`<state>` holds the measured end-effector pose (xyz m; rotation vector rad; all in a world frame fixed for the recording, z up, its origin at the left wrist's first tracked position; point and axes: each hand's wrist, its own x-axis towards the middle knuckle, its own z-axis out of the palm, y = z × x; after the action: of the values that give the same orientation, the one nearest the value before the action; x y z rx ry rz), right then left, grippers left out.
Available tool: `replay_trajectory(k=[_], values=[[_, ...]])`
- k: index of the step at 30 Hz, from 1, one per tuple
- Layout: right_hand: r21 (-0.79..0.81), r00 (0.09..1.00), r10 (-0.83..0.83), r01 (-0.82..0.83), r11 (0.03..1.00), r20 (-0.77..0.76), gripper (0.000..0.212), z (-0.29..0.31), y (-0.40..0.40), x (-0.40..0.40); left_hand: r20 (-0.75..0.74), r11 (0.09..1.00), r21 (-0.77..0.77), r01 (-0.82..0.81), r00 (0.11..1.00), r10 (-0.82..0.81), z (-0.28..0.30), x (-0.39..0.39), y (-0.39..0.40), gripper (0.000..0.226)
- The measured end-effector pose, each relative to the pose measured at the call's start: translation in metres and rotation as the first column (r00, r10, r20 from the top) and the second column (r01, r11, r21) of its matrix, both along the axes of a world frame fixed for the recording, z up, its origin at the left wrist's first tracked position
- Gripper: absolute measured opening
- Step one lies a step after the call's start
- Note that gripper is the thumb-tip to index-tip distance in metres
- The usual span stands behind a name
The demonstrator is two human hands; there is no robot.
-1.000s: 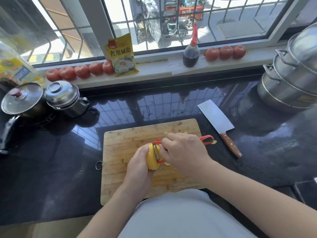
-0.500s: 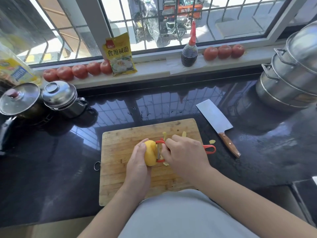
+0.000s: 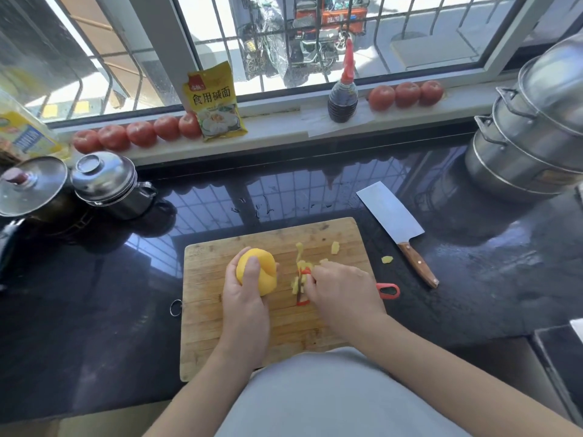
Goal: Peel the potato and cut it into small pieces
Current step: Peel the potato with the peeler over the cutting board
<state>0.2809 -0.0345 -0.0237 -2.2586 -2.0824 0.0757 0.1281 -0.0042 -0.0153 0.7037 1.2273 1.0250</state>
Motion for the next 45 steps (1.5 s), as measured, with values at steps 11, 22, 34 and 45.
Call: replay_trajectory(k=[11,22,34,45], values=[[-0.035,0.947,-0.061,0.053,0.998,-0.315,0.040,-0.008,0.003,0.034,0.470,0.915,-0.387,0.116,0.878,0.088,0.004,-0.008,0.008,0.043],[-0.236,0.760,-0.230,0.105,0.966,-0.608,0.042,0.051,0.001,-0.010,0.483,0.961,-0.259,0.100,0.875,0.039,0.001,-0.002,0.002,0.040],[-0.421,0.534,-0.426,0.140,0.896,-0.730,0.049,0.048,0.003,-0.018,0.431,0.992,-0.089,0.094,0.901,-0.047,0.006,0.001,-0.006,0.041],[-0.450,0.582,-0.435,0.129,0.884,-0.687,0.050,0.055,0.003,-0.013,0.417,0.993,-0.026,0.117,0.904,-0.096,0.011,-0.001,-0.013,0.037]])
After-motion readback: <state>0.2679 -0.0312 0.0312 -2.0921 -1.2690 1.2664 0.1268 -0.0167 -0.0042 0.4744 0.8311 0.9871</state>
